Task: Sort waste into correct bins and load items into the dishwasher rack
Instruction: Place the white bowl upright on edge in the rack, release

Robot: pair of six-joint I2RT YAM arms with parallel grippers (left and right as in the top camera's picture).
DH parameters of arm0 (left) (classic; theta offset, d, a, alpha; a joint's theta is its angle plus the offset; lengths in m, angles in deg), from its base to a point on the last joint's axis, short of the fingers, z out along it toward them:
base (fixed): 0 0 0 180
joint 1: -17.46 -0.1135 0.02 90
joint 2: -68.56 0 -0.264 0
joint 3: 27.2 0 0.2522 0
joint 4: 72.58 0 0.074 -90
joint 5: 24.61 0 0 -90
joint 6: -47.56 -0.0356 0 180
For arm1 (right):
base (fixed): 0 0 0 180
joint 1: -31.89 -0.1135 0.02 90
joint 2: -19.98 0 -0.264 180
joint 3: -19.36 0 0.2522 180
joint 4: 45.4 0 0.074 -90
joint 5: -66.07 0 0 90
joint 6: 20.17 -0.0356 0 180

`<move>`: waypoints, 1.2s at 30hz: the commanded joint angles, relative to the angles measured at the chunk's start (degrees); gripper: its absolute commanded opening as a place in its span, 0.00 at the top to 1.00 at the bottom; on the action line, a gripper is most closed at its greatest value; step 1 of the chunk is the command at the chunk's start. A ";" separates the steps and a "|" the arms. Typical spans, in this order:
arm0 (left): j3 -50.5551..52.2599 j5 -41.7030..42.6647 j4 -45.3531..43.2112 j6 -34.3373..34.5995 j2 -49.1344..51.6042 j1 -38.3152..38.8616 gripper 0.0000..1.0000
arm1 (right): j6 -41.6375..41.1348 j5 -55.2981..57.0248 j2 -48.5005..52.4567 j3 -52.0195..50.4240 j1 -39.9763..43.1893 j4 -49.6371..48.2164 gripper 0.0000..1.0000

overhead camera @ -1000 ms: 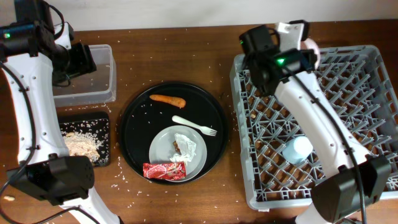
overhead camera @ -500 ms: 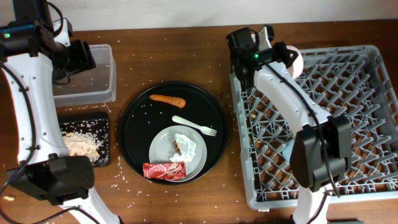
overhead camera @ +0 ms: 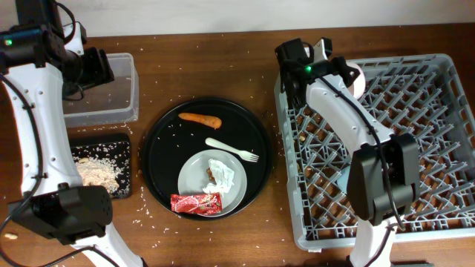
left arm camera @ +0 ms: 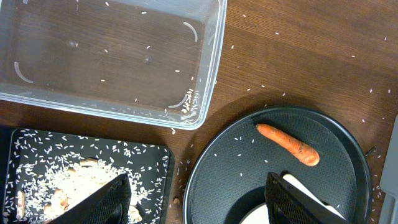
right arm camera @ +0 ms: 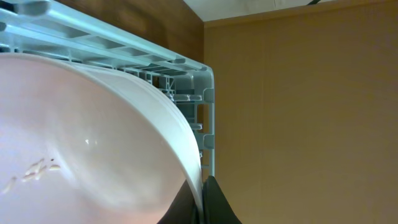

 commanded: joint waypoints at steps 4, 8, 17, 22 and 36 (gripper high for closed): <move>-0.92 0.42 -0.20 0.33 -0.33 0.13 0.32 | -0.46 -2.29 0.96 -1.62 -4.44 0.96 0.96; -0.92 0.42 -0.44 0.33 -0.33 0.13 0.32 | -0.46 -2.32 0.96 -1.62 -7.02 1.01 0.77; -0.92 0.42 -0.85 0.33 -0.33 0.13 0.32 | -0.48 -6.27 0.94 -1.62 -9.90 0.98 0.07; -0.92 0.42 -0.96 0.31 -0.33 0.13 0.32 | -3.74 -14.21 -1.09 -0.96 -9.97 0.98 0.01; -0.92 0.44 -0.57 0.28 -0.33 2.69 0.31 | -3.72 -74.93 -13.90 0.72 -9.97 -1.18 0.01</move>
